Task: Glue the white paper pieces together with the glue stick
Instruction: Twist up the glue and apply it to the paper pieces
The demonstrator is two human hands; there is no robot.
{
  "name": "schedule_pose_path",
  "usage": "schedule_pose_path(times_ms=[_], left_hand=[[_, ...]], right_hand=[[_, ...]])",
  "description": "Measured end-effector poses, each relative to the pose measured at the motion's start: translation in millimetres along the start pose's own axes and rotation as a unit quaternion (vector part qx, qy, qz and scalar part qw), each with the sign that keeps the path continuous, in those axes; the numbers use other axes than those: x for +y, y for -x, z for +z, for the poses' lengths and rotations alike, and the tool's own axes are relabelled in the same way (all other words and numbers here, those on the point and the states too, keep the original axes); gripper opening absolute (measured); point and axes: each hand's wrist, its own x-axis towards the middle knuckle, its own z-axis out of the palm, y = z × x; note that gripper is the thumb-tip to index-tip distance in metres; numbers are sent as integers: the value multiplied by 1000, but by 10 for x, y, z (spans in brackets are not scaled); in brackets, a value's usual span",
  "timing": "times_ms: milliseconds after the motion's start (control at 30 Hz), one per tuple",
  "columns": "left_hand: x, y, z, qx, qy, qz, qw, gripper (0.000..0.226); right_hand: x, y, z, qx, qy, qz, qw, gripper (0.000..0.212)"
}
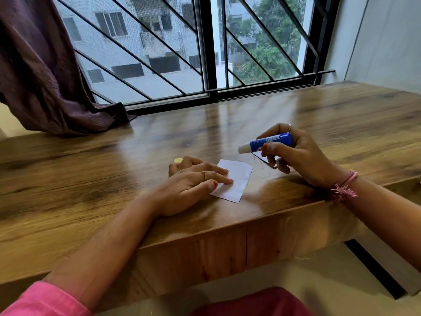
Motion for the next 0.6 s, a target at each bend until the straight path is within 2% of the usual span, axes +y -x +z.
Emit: schedule_pose_path(times_ms=[133,367,467,600], left_hand=[[-2,-23,0,-3,36,36,999,41],[-60,-9,29,9,13,4,1000,39],[-45,6,15,74,35,2,997,42],[-56,9,-3,226,75,-23,971,35]], right_hand=[[-6,0,3,8,5,2,1000,14],[12,-8,11,3,6,13,1000,12],[10,-8,13,-1,-3,16,1000,12],[-9,0,24,-3,4,24,1000,25]])
